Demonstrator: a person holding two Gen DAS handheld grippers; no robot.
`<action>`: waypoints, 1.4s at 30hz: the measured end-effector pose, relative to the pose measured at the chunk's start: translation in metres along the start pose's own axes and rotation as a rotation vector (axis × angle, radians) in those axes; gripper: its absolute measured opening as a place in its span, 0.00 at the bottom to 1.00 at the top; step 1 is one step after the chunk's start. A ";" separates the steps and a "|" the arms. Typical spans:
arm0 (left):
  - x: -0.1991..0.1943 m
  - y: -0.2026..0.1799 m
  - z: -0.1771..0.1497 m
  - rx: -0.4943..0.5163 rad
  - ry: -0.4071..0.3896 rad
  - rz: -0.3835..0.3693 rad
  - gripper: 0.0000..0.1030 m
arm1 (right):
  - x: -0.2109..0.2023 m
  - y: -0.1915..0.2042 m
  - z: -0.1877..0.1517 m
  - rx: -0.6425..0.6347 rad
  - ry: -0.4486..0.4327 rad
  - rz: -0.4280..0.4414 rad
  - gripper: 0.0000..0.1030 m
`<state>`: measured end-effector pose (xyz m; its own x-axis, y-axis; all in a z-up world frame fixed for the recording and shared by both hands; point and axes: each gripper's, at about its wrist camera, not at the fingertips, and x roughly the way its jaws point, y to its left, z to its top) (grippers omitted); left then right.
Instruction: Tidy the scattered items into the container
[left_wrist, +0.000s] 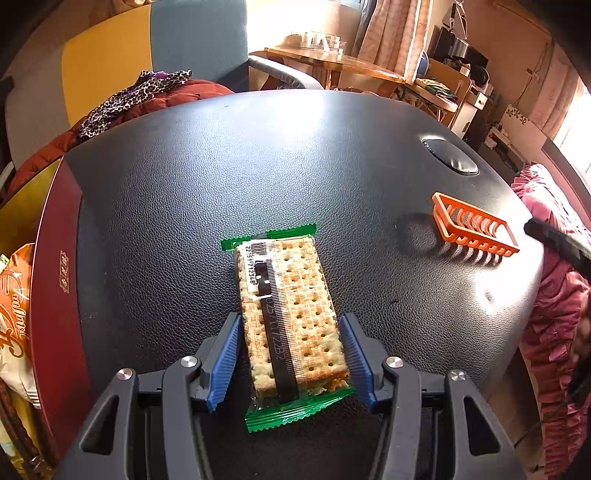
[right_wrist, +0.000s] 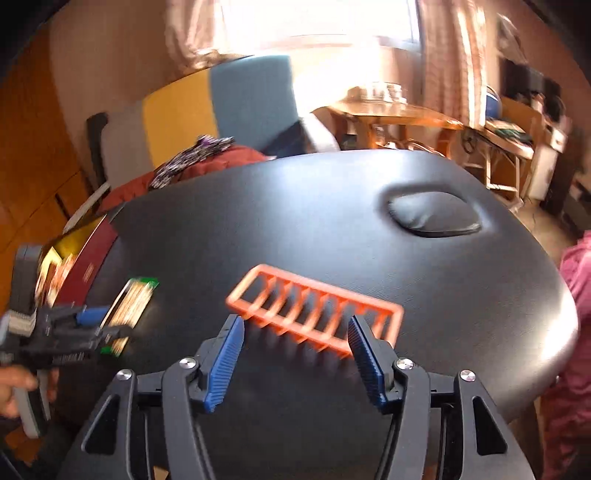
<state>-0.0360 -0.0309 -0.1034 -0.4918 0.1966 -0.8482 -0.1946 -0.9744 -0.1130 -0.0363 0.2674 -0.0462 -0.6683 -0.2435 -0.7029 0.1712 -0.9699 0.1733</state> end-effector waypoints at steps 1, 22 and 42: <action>0.000 0.000 -0.001 0.000 -0.001 0.001 0.53 | 0.004 -0.013 0.007 0.050 0.004 0.005 0.58; 0.007 0.004 0.000 -0.009 -0.014 -0.010 0.54 | 0.023 0.008 -0.009 0.185 0.111 0.102 0.66; 0.007 0.008 -0.005 -0.036 -0.031 -0.047 0.54 | 0.059 0.040 -0.006 0.139 0.165 -0.190 0.53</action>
<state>-0.0370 -0.0377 -0.1123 -0.5086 0.2452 -0.8254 -0.1876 -0.9671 -0.1718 -0.0647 0.2139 -0.0850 -0.5503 -0.0643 -0.8325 -0.0548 -0.9921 0.1129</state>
